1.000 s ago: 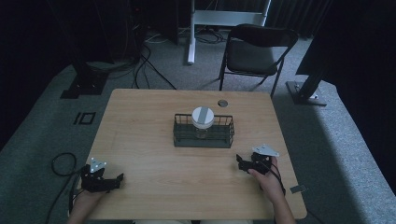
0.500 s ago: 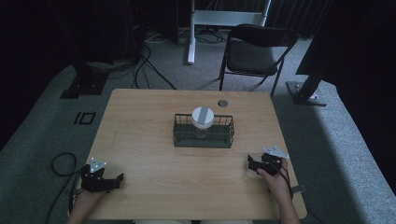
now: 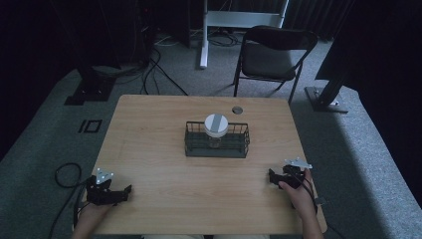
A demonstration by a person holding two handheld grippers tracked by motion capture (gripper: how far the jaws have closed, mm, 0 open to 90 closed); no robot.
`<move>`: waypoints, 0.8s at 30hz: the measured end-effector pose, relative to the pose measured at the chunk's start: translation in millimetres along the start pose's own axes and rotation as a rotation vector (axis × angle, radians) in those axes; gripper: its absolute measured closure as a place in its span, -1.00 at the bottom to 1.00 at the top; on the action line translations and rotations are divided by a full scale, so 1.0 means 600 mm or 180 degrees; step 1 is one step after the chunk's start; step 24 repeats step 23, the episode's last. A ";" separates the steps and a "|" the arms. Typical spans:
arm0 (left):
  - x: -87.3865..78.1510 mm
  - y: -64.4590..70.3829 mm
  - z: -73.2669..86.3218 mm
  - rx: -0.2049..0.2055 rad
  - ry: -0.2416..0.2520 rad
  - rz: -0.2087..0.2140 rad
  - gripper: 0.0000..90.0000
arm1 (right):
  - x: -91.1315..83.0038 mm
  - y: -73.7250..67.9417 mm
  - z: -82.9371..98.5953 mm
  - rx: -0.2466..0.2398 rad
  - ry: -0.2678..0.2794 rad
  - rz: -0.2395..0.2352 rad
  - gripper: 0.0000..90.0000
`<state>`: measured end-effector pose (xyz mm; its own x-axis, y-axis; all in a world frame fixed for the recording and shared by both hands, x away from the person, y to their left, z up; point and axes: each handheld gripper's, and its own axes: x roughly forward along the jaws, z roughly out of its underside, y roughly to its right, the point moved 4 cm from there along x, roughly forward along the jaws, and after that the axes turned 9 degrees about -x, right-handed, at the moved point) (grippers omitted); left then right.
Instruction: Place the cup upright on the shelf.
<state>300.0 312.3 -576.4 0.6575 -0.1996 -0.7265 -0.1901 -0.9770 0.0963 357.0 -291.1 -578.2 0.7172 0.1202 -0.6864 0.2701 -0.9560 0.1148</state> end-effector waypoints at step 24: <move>0.000 0.000 0.000 -0.0001 0.0000 0.0000 -0.97 | 0.001 0.002 0.001 0.0010 -0.0011 -0.0058 -0.75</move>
